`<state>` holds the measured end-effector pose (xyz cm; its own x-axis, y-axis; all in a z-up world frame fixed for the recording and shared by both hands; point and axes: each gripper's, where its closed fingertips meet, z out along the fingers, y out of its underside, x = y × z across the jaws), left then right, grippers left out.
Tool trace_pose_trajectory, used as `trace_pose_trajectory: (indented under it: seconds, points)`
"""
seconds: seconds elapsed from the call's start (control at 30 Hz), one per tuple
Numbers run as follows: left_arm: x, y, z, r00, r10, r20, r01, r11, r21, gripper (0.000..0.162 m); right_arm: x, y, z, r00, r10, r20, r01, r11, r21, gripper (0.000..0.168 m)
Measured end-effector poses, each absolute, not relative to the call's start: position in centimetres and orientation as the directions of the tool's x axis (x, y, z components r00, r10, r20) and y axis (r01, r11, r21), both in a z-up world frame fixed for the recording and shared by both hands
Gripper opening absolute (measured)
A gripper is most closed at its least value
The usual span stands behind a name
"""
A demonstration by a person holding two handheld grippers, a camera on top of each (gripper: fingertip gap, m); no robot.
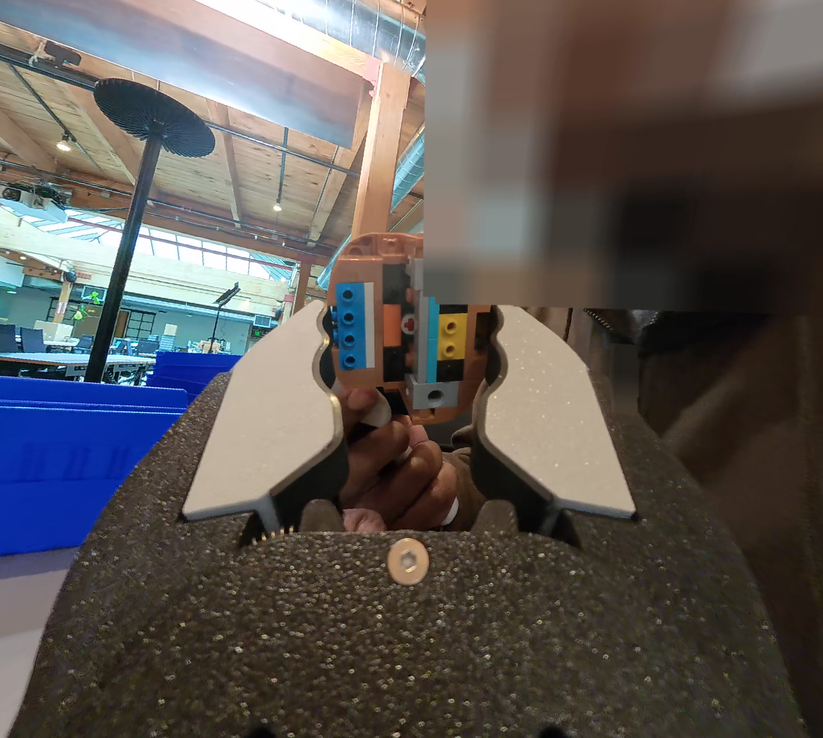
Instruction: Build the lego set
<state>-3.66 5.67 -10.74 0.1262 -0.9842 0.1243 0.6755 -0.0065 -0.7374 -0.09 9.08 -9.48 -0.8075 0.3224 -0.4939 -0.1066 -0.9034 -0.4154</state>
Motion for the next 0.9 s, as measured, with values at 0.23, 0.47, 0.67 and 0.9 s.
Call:
trace_pose_trajectory:
  seconds: [0.23, 0.47, 0.67, 0.9]
  points:
    - [-4.2, 6.4, -10.7, 0.14, -0.977, 0.161, 0.695, -0.018, -0.719, 0.067, -0.3, 9.7, -10.2, -0.763, 0.374, -0.527, -0.132, -0.888, -0.44, 0.021]
    - [-5.4, 7.1, -10.6, 0.168, -0.966, 0.195, 0.719, -0.015, -0.695, 0.067, -1.9, 13.3, -17.6, -0.204, 0.778, -0.594, -0.028, -0.611, -0.791, 0.021]
    - [-5.3, 7.3, -10.8, 0.178, -0.965, 0.194, 0.712, -0.01, -0.702, 0.067, -1.1, 15.2, -25.2, 0.166, 0.931, -0.325, 0.381, -0.364, -0.85, 0.021]
    - [-5.5, 7.6, -10.8, 0.198, -0.958, 0.208, 0.719, -0.002, -0.695, 0.067, -1.2, 14.6, -28.4, 0.197, 0.966, -0.17, 0.588, -0.255, -0.767, 0.021]
